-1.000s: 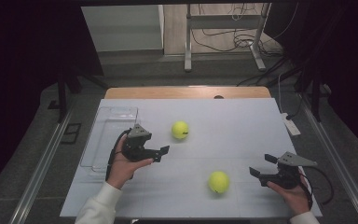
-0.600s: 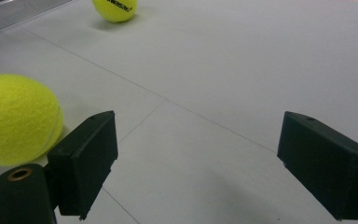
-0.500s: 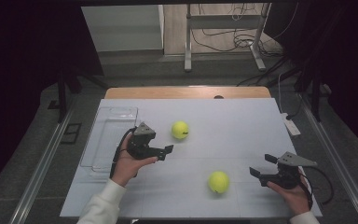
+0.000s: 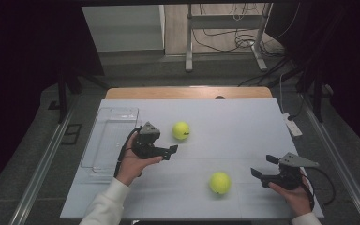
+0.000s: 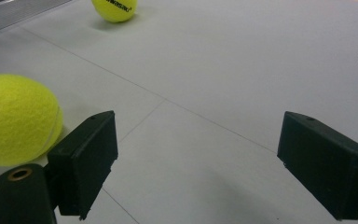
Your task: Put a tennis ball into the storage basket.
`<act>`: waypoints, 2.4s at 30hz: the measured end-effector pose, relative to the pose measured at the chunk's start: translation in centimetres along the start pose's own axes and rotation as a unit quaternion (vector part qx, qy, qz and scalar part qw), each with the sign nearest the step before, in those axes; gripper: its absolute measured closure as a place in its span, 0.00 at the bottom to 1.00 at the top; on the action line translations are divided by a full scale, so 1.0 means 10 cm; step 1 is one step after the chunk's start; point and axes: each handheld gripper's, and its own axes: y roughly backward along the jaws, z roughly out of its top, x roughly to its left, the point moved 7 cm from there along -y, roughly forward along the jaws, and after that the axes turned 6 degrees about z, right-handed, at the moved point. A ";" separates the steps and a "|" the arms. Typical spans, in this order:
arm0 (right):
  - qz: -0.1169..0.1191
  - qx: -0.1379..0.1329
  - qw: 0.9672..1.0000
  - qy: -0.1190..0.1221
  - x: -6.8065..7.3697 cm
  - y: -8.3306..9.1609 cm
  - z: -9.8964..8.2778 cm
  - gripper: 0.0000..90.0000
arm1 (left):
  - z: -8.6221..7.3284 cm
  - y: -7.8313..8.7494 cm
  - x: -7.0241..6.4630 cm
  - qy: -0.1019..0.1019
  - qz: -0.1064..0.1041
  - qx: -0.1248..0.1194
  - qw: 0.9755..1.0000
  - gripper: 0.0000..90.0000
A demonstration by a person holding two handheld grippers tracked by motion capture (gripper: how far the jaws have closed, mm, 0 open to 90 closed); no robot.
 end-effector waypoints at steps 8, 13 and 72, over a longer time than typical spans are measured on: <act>0.000 0.000 1.000 0.000 0.00 0.00 0.00 0.14 | 0.03 -0.06 -0.03 -0.003 -0.005 0.003 1.000 0.13; -0.001 -0.001 1.000 0.000 0.00 0.00 0.00 0.14 | 0.07 -0.09 -0.05 -0.005 -0.008 0.002 1.000 0.13; -0.001 0.000 1.000 0.003 0.00 -0.01 0.00 0.14 | 0.23 -0.53 -0.09 -0.020 -0.006 0.026 0.999 0.11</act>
